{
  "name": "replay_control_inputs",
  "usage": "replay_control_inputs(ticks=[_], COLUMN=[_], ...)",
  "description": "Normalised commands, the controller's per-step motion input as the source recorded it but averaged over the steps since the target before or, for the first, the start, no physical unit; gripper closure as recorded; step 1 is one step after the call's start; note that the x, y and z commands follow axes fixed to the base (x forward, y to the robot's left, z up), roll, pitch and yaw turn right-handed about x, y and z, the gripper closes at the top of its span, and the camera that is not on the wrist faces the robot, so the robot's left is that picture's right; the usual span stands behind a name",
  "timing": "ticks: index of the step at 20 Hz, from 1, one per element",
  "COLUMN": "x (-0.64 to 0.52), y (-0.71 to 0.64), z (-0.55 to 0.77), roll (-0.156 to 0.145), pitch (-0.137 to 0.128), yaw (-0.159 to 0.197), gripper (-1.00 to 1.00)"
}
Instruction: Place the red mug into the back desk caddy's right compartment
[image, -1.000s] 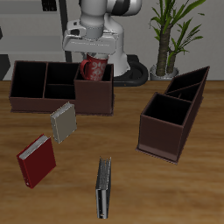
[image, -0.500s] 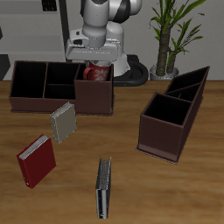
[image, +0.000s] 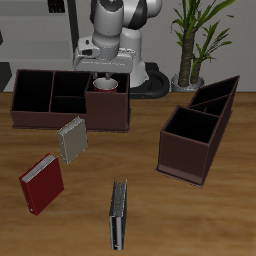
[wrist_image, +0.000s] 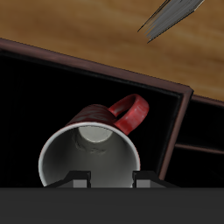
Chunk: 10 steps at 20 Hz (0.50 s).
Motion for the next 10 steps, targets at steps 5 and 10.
replay_control_inputs(ticks=[5,10], x=[0.02,0.18], y=[0.0,-0.04], z=[-0.04,-0.07], roll=[0.009,0.005], pitch=[0.011,0.002], yaw=[-0.022,-0.015], gripper=[-1.0,-1.0])
